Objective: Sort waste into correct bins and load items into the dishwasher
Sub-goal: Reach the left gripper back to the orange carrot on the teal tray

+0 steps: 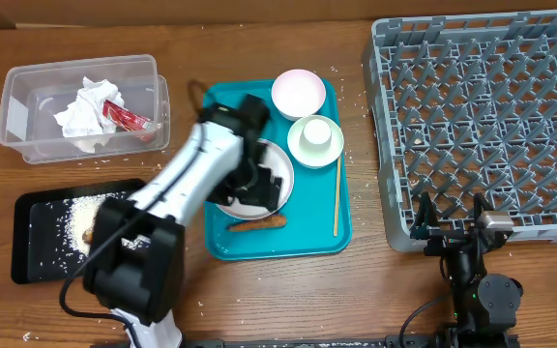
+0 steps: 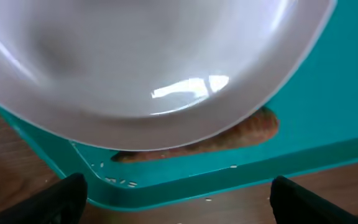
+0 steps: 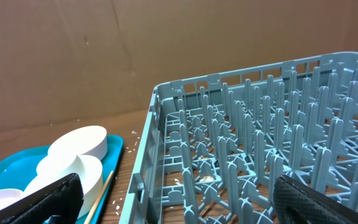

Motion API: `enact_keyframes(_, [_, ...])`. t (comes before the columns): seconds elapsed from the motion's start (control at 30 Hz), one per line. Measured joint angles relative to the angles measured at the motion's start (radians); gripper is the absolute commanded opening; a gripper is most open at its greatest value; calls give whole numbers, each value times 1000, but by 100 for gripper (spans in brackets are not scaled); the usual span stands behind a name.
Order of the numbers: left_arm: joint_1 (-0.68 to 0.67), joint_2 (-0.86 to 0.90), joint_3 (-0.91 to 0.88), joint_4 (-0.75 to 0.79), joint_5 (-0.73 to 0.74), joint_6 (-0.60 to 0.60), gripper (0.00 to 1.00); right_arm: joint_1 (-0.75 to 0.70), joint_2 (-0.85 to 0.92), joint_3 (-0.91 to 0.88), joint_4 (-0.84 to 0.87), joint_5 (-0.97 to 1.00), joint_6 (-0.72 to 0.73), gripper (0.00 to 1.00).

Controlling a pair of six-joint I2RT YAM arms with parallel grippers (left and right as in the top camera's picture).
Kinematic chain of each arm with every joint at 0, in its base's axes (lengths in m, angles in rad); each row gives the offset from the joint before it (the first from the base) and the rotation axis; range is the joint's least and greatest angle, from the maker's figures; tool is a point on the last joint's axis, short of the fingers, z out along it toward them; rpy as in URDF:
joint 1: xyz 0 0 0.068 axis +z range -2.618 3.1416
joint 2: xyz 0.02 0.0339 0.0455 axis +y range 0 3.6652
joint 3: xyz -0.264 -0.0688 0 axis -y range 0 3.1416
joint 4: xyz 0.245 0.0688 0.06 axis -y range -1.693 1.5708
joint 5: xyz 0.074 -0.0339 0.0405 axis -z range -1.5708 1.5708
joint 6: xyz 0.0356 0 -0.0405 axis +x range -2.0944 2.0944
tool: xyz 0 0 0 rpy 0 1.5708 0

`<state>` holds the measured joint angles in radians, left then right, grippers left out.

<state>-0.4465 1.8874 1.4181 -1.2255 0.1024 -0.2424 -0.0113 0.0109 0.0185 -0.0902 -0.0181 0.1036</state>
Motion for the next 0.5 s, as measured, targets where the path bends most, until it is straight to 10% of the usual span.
enact_keyframes(0.5, [-137, 0, -142, 143, -163, 68, 91, 0, 0, 0, 0, 0, 0, 100])
